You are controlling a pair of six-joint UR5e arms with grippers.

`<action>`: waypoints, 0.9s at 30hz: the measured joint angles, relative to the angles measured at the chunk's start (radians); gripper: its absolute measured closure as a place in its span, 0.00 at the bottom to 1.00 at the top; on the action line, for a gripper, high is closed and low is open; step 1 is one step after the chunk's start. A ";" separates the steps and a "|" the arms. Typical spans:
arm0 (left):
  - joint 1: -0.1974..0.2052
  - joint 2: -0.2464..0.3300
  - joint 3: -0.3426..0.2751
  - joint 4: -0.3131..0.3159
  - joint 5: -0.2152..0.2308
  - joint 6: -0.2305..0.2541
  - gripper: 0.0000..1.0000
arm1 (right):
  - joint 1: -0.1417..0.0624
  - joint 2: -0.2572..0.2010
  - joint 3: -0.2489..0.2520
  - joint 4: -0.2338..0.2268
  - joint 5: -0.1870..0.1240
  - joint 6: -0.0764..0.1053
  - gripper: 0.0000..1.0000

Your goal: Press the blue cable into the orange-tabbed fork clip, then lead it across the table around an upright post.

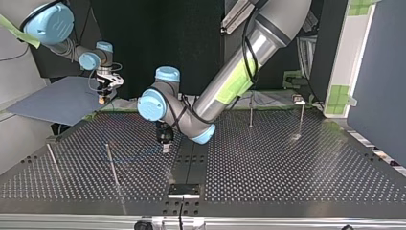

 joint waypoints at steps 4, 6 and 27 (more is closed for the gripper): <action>-0.001 0.001 -0.006 0.005 -0.025 -0.033 0.00 | 0.001 0.000 -0.003 0.011 0.000 -0.001 1.00; 0.000 0.001 -0.010 0.018 -0.037 -0.051 0.00 | 0.001 0.000 -0.004 0.014 0.000 -0.004 1.00; 0.024 0.132 -0.151 0.173 0.064 -0.232 0.00 | 0.006 0.000 -0.011 0.037 -0.006 -0.030 1.00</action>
